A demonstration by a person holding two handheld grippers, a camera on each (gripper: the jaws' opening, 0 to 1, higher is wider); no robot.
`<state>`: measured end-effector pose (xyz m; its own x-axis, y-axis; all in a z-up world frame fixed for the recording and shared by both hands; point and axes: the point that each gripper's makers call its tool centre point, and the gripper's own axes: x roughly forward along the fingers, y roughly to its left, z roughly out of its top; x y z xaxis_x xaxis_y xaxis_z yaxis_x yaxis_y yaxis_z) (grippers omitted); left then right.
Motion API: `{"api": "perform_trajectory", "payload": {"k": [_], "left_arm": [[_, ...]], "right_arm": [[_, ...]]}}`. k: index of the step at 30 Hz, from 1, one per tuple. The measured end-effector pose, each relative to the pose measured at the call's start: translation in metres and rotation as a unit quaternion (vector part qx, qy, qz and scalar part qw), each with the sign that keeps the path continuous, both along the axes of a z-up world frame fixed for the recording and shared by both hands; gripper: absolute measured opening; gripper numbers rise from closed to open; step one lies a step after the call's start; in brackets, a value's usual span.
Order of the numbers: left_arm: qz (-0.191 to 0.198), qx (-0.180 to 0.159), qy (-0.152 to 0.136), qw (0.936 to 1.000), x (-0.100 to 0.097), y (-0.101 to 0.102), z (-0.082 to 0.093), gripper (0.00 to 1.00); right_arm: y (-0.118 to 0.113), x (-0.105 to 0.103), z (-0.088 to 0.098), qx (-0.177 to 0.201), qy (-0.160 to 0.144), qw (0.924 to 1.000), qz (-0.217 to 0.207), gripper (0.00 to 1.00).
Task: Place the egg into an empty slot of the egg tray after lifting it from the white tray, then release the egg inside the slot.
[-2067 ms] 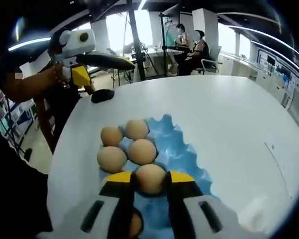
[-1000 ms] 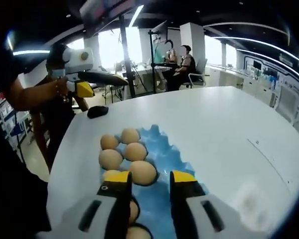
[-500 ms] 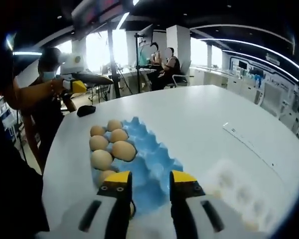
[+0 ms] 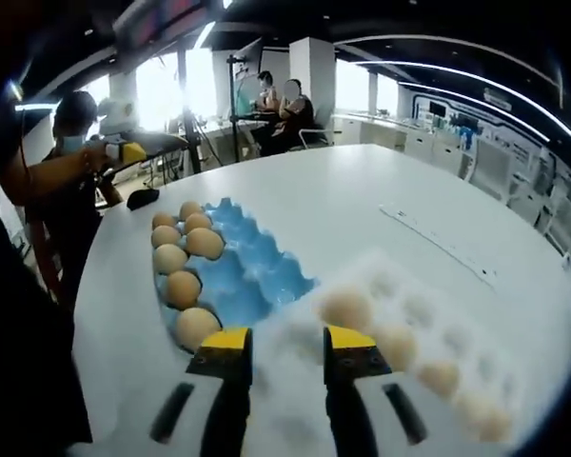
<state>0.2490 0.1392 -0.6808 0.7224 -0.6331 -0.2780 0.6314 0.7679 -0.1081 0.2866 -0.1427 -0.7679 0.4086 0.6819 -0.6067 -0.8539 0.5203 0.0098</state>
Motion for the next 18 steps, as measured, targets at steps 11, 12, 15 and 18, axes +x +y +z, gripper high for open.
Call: {"api": "perform_trajectory", "payload": {"k": [11, 12, 15, 18], "left_arm": [[0.000, 0.000, 0.001, 1.0000, 0.000, 0.000, -0.001, 0.61], [0.000, 0.000, 0.002, 1.0000, -0.001, 0.000, -0.001, 0.61], [0.001, 0.000, 0.001, 1.0000, -0.001, 0.001, -0.001, 0.61], [0.004, 0.000, 0.002, 1.0000, -0.002, 0.003, -0.001, 0.62]], "right_arm": [[-0.036, 0.002, -0.001, -0.017, -0.004, 0.9992, -0.035, 0.29], [-0.039, 0.002, -0.001, -0.018, -0.004, 0.9991, -0.038, 0.29], [-0.051, 0.003, -0.002, -0.026, -0.005, 0.9985, -0.048, 0.29], [-0.066, 0.004, -0.001, -0.036, -0.007, 0.9976, -0.059, 0.29]]}}
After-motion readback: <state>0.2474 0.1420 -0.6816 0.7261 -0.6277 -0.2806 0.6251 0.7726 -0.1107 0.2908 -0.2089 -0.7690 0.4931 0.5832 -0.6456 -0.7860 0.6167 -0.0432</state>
